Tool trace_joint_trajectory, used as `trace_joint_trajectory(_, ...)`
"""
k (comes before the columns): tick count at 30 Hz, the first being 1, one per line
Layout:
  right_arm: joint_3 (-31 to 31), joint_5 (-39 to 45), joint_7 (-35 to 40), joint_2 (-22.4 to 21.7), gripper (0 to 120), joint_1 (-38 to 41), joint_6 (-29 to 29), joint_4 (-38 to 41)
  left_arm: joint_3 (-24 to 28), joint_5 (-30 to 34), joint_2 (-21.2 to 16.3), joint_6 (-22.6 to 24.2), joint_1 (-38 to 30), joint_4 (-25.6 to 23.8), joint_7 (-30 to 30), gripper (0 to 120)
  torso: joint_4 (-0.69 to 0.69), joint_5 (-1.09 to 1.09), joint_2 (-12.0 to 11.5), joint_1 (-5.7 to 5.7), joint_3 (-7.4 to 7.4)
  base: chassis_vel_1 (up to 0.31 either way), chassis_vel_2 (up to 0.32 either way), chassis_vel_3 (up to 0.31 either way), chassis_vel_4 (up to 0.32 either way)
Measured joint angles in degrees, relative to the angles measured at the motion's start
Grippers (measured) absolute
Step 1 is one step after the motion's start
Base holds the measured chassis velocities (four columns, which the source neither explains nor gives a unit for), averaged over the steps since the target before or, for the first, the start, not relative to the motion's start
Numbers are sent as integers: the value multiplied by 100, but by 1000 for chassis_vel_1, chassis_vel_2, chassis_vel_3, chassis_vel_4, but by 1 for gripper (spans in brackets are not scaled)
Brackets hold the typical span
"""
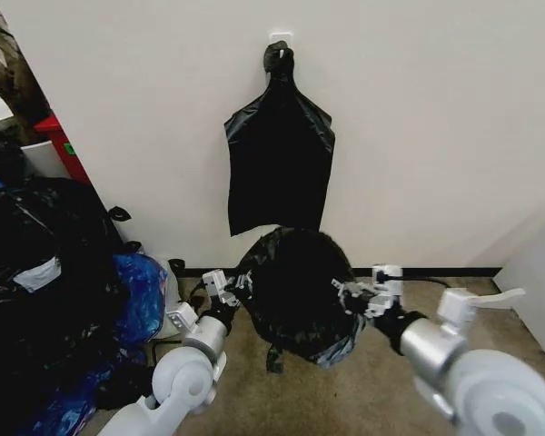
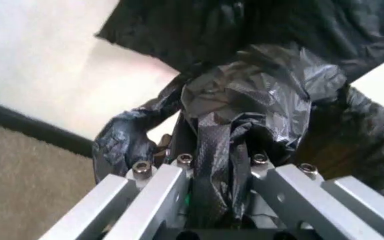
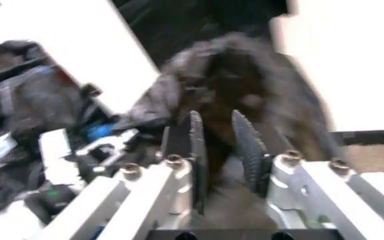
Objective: Place the garbage bag over the trash bin.
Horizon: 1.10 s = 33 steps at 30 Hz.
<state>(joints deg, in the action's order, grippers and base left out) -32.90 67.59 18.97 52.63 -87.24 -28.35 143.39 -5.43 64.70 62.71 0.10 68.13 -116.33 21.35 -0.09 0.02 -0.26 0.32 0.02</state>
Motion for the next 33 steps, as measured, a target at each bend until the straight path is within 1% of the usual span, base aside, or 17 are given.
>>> trace_joint_trajectory(2, -235, 117, 123, 57, 29, -181, 15, -3, 0, 157, -2, 0, -56, 1, 96, 5, 2, -1, 0, 0, 0, 0, 0, 0, 0)
trace_joint_trajectory(3, -353, 187, 145, 95, 33, -282, 21, -3, -3, 264, -2, 0, -81, 1, 156, 5, 7, 0, 0, 0, 0, 0, 0, 0, 0)
trace_joint_trajectory(4, -565, 335, 158, 160, 39, -454, 21, -5, -16, 472, 2, -2, -121, 1, 280, 5, 6, 1, 0, 0, 0, 0, 0, 0, 0)
trace_joint_trajectory(6, -687, 456, 176, 198, 43, -539, 12, -5, -20, 573, 7, -2, -145, 0, 350, 5, 7, 0, 0, 0, 0, 0, 0, 0, 0)
trace_joint_trajectory(7, -812, 587, 252, 249, 47, -628, 4, -5, -26, 666, 12, -4, -174, -1, 427, 5, 6, -2, 0, 0, 0, 0, 0, 0, 0)
trace_joint_trajectory(9, -959, 693, 567, 347, 54, -784, -12, -7, -56, 775, 19, -24, -229, -1, 542, 5, 4, 0, 0, 0, 0, 0, 0, 0, 0)
trace_joint_trajectory(10, -1078, 812, 806, 404, 61, -888, -108, -9, -73, 821, 16, -34, -257, 0, 602, 5, 5, 1, 0, 0, 0, 0, 0, 0, 0)
trace_joint_trajectory(11, -1135, 893, 885, 423, 61, -923, -163, -9, -76, 832, 14, -38, -265, 2, 625, 5, 6, 1, 0, 0, 0, 0, 0, 0, 0)
trace_joint_trajectory(12, -1332, 1293, 1149, 499, 68, -1057, -395, -10, -79, 917, 8, -68, -303, 12, 753, 5, 6, -1, 0, 0, 0, 0, 0, 0, 0)
trace_joint_trajectory(13, -1332, 1293, 1149, 499, 68, -1057, -395, -10, -79, 917, 8, -68, -303, 12, 753, 5, 6, -1, 0, 0, 0, 0, 0, 0, 0)
trace_joint_trajectory(15, -1422, 1846, 1399, 644, 74, -1255, -569, -12, -85, 1049, 18, -88, -344, 0, 922, 5, 4, -2, 0, 0, 0, 0, 0, 0, 0)
trace_joint_trajectory(17, -1325, 2271, 1407, 858, 85, -1397, -623, -12, -81, 1151, 35, -90, -374, -44, 1057, 5, 3, 0, 0, 0, 0, 0, 0, 0, 0)
trace_joint_trajectory(19, -1179, 2441, 1238, 1018, 93, -1431, -635, -12, -51, 1192, 44, -91, -390, -80, 1138, 5, 5, -1, 0, 0, 0, 0, 0, 0, 0)
trace_joint_trajectory(22, -1054, 2510, 867, 1155, 98, -1387, -636, -13, -29, 1257, 52, -89, -419, -127, 1208, 5, 5, -1, 0, 0, 0, 0, 0, 0, 0)
trace_joint_trajectory(24, -960, 2470, 697, 1220, 100, -1292, -636, -13, -16, 1323, 53, -73, -433, -167, 1249, 5, 5, -1, 0, 0, 0, 0, 0, 0, 0)
trace_joint_trajectory(30, -745, 2443, 685, 1347, 100, -1114, -767, -14, 25, 1466, 102, -48, -496, -195, 1391, 5, 6, -1, 0, 0, 0, 0, 0, 0, 0)
trace_joint_trajectory(33, -686, 2175, 510, 1392, 100, -1107, -864, -97, 46, 1567, 148, -44, -571, -200, 1496, 5, 5, -1, 0, 0, 0, 0, 0, 0, 0)
